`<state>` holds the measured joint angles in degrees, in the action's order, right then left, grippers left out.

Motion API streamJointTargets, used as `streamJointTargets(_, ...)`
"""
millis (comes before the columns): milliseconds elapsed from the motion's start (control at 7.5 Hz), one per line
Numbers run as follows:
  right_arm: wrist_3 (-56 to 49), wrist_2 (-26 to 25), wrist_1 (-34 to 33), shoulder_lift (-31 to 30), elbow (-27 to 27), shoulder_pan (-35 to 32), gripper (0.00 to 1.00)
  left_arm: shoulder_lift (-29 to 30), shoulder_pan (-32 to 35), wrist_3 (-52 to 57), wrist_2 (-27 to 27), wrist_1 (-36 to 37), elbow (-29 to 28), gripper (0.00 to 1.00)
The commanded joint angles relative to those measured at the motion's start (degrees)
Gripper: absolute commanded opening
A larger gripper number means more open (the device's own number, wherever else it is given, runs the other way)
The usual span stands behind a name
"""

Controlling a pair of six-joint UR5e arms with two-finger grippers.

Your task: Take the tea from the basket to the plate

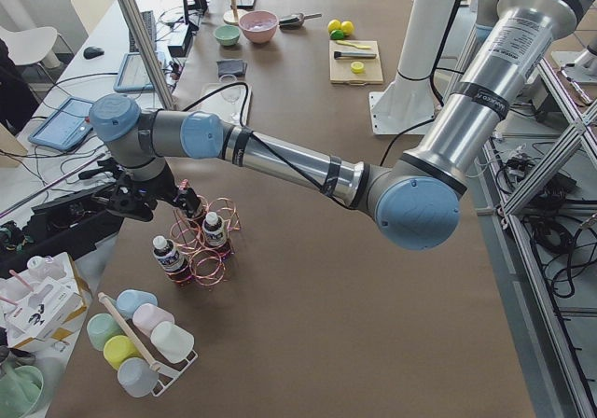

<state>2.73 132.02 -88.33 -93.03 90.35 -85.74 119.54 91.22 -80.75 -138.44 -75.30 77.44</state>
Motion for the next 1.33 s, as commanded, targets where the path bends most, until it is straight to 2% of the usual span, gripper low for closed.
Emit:
streamJointTargets(0, 0.0, 0.08, 0.09, 0.13, -0.78, 0.05, 1.0, -1.32, -2.7, -11.27, 0.01, -5.65, 0.25, 0.99)
streamJointTargets(533, 0.0, 0.08, 0.09, 0.13, -1.05, 0.05, 1.0, -1.32, -6.31, -17.5, 0.1, -7.06, 1.4, 0.97)
streamJointTargets(667, 0.0, 0.08, 0.09, 0.13, -1.05, 0.05, 1.0, -1.41, -6.58, -17.51, 0.1, -7.06, 1.4, 0.68)
streamJointTargets(800, 0.0, 0.08, 0.09, 0.13, -1.14, 0.05, 1.0, -1.41, -6.67, -17.6, 0.1, -7.23, 1.4, 0.26)
streamJointTargets(933, 0.0, 0.08, 0.0, 0.13, -1.22, 0.05, 1.0, -1.5, -6.67, -17.42, 0.1, -7.15, 1.66, 0.0)
streamJointTargets(1200, 0.0, 0.08, 0.0, 0.04, -1.22, 0.05, 1.0, -2.03, -6.67, -17.34, 0.27, -7.06, 1.92, 0.0)
